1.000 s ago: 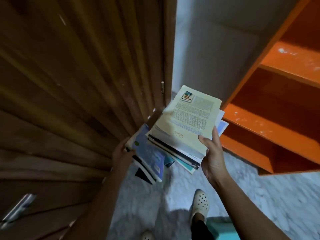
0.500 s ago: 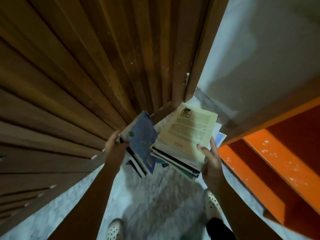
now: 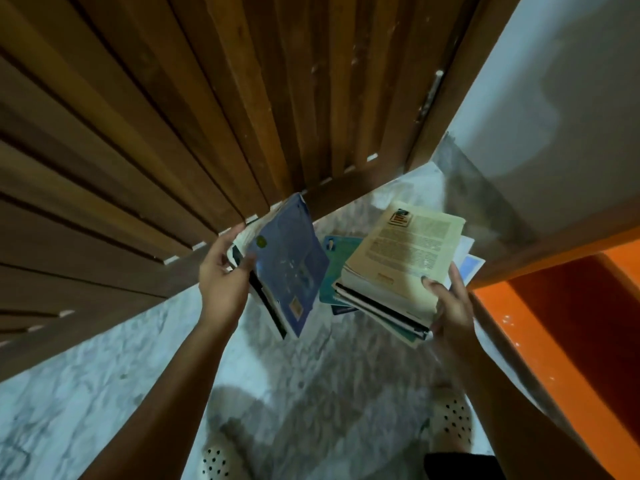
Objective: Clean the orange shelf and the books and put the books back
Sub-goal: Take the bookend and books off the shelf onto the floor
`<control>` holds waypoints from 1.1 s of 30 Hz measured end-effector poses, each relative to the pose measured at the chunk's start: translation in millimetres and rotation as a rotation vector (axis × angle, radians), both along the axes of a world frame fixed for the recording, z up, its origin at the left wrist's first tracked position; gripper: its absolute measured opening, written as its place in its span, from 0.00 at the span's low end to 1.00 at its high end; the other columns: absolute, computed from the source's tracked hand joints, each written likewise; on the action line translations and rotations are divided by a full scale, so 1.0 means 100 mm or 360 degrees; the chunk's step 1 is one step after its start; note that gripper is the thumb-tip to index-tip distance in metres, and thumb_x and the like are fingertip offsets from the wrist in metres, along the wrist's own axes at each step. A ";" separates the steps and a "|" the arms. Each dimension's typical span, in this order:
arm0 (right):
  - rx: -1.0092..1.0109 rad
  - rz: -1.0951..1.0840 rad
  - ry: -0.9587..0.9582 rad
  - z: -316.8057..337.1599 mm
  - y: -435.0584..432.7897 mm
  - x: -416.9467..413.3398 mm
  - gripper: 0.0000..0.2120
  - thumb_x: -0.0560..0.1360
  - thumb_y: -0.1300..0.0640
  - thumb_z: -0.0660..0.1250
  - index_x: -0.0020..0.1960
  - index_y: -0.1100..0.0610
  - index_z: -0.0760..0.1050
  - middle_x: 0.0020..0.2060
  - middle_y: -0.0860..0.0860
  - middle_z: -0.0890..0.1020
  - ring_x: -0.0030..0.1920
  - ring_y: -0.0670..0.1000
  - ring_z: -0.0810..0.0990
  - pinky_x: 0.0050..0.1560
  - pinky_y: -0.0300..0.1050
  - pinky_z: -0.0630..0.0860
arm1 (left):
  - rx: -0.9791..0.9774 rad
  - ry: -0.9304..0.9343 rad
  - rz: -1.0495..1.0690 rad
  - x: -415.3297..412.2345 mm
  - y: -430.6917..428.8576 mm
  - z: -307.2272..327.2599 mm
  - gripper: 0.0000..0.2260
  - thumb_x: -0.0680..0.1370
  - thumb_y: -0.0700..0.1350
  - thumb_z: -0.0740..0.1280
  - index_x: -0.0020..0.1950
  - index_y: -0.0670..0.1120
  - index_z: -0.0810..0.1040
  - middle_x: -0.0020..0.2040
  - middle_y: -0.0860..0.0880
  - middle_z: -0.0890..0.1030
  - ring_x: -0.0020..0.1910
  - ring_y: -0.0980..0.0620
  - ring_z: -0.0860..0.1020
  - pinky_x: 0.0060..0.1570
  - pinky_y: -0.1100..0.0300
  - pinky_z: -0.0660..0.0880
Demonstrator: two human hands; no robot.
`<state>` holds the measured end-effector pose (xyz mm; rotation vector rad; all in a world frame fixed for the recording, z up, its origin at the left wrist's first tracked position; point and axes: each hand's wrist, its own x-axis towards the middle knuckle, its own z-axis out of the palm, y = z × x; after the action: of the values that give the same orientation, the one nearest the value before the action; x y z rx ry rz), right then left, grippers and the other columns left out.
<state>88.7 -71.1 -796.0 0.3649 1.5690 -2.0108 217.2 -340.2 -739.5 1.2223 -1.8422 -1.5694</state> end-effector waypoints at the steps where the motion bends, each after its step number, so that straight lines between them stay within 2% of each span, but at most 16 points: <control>1: 0.0023 -0.0042 -0.0016 -0.20 -0.03 0.01 0.28 0.73 0.66 0.64 0.70 0.49 0.66 0.59 0.55 0.80 0.58 0.59 0.79 0.56 0.59 0.76 | -0.0027 0.0044 -0.0018 0.03 -0.02 -0.11 0.17 0.76 0.40 0.70 0.55 0.63 0.78 0.65 0.52 0.76 0.67 0.50 0.71 0.64 0.44 0.71; 3: 0.0026 -0.0121 -0.0052 -0.61 -0.12 0.01 0.29 0.72 0.66 0.64 0.71 0.49 0.66 0.60 0.55 0.80 0.59 0.59 0.78 0.59 0.59 0.74 | -0.0071 0.0147 -0.0047 0.09 -0.05 -0.34 0.16 0.75 0.39 0.70 0.57 0.58 0.79 0.65 0.49 0.76 0.67 0.46 0.71 0.64 0.42 0.71; 5: 0.0031 -0.0128 -0.0061 -0.98 -0.23 0.02 0.29 0.72 0.68 0.64 0.71 0.51 0.66 0.60 0.55 0.80 0.58 0.58 0.79 0.56 0.54 0.77 | -0.0068 0.0264 -0.0051 0.12 -0.09 -0.54 0.16 0.75 0.36 0.69 0.60 0.49 0.78 0.65 0.44 0.75 0.66 0.44 0.72 0.64 0.42 0.71; 8: 0.0061 -0.0063 -0.0036 -1.46 -0.35 0.01 0.27 0.72 0.68 0.63 0.69 0.51 0.68 0.55 0.54 0.82 0.52 0.55 0.82 0.48 0.48 0.80 | -0.0129 0.0301 -0.0070 0.12 -0.09 -0.82 0.16 0.75 0.32 0.67 0.60 0.45 0.75 0.62 0.47 0.77 0.62 0.52 0.75 0.64 0.51 0.73; 12: 0.0117 -0.0006 -0.0002 -2.07 -0.43 0.00 0.27 0.72 0.66 0.65 0.68 0.47 0.70 0.56 0.53 0.81 0.53 0.54 0.81 0.49 0.49 0.79 | -0.0145 0.0335 0.0012 0.12 -0.14 -1.21 0.18 0.74 0.32 0.68 0.57 0.51 0.77 0.59 0.56 0.78 0.66 0.50 0.73 0.67 0.45 0.69; 15: 0.0152 0.0053 0.0034 -2.45 -0.42 0.04 0.32 0.67 0.63 0.71 0.67 0.44 0.69 0.64 0.53 0.76 0.60 0.57 0.77 0.58 0.58 0.76 | -0.0101 0.0333 0.0181 0.10 -0.18 -1.44 0.18 0.70 0.37 0.71 0.51 0.60 0.80 0.60 0.52 0.79 0.64 0.45 0.75 0.63 0.40 0.71; 18: 0.0093 0.0101 0.0089 -2.74 -0.45 0.09 0.33 0.64 0.61 0.72 0.67 0.45 0.70 0.65 0.53 0.75 0.61 0.58 0.76 0.60 0.62 0.74 | -0.0090 0.0346 0.0174 0.04 -0.10 -1.57 0.19 0.71 0.36 0.70 0.52 0.61 0.80 0.59 0.52 0.80 0.62 0.44 0.76 0.60 0.40 0.73; 20: 0.0149 0.0098 0.0164 -2.86 -0.47 0.10 0.32 0.65 0.58 0.72 0.67 0.47 0.69 0.64 0.53 0.76 0.61 0.57 0.76 0.60 0.63 0.74 | -0.0088 0.0379 0.0161 -0.01 -0.02 -1.60 0.19 0.74 0.34 0.69 0.55 0.56 0.79 0.57 0.55 0.80 0.60 0.46 0.78 0.57 0.43 0.76; 23: 0.0308 0.0173 0.0342 -2.96 -0.51 0.08 0.31 0.68 0.55 0.71 0.69 0.45 0.67 0.63 0.49 0.76 0.61 0.53 0.75 0.60 0.58 0.75 | -0.0073 0.0420 0.0152 -0.08 0.03 -1.58 0.17 0.75 0.32 0.67 0.57 0.53 0.78 0.60 0.50 0.79 0.58 0.47 0.79 0.52 0.45 0.79; 25: 0.0353 0.0213 0.0418 -2.97 -0.52 0.06 0.29 0.71 0.56 0.69 0.70 0.46 0.66 0.64 0.48 0.75 0.62 0.51 0.74 0.60 0.55 0.74 | -0.0065 0.0449 0.0152 -0.12 0.05 -1.55 0.17 0.75 0.33 0.67 0.56 0.52 0.78 0.59 0.50 0.79 0.56 0.50 0.80 0.50 0.48 0.80; 29: 0.0417 0.0165 0.0294 -2.99 -0.49 0.04 0.28 0.74 0.59 0.67 0.72 0.50 0.64 0.66 0.52 0.72 0.62 0.54 0.73 0.57 0.50 0.73 | -0.0113 0.0520 0.0155 -0.14 0.15 -1.38 0.17 0.75 0.31 0.66 0.61 0.46 0.77 0.54 0.55 0.78 0.49 0.61 0.80 0.41 0.68 0.78; 31: 0.0441 0.0164 0.0216 -3.01 -0.47 0.06 0.28 0.74 0.60 0.67 0.72 0.51 0.63 0.68 0.53 0.71 0.64 0.56 0.72 0.58 0.50 0.73 | -0.0129 0.0517 0.0157 -0.14 0.17 -1.28 0.17 0.75 0.31 0.66 0.62 0.44 0.76 0.53 0.56 0.77 0.46 0.65 0.79 0.41 0.71 0.76; 33: 0.0409 0.0157 0.0169 -3.02 -0.46 0.06 0.29 0.75 0.62 0.65 0.73 0.53 0.61 0.69 0.54 0.69 0.64 0.55 0.71 0.56 0.48 0.72 | -0.0144 0.0526 0.0163 -0.13 0.18 -1.19 0.17 0.75 0.31 0.65 0.63 0.43 0.76 0.55 0.55 0.76 0.49 0.62 0.78 0.43 0.70 0.77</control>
<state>94.5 -117.5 -1097.6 0.2751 1.8810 -1.7837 204.2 -321.9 -859.0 0.9367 -1.5952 -1.5102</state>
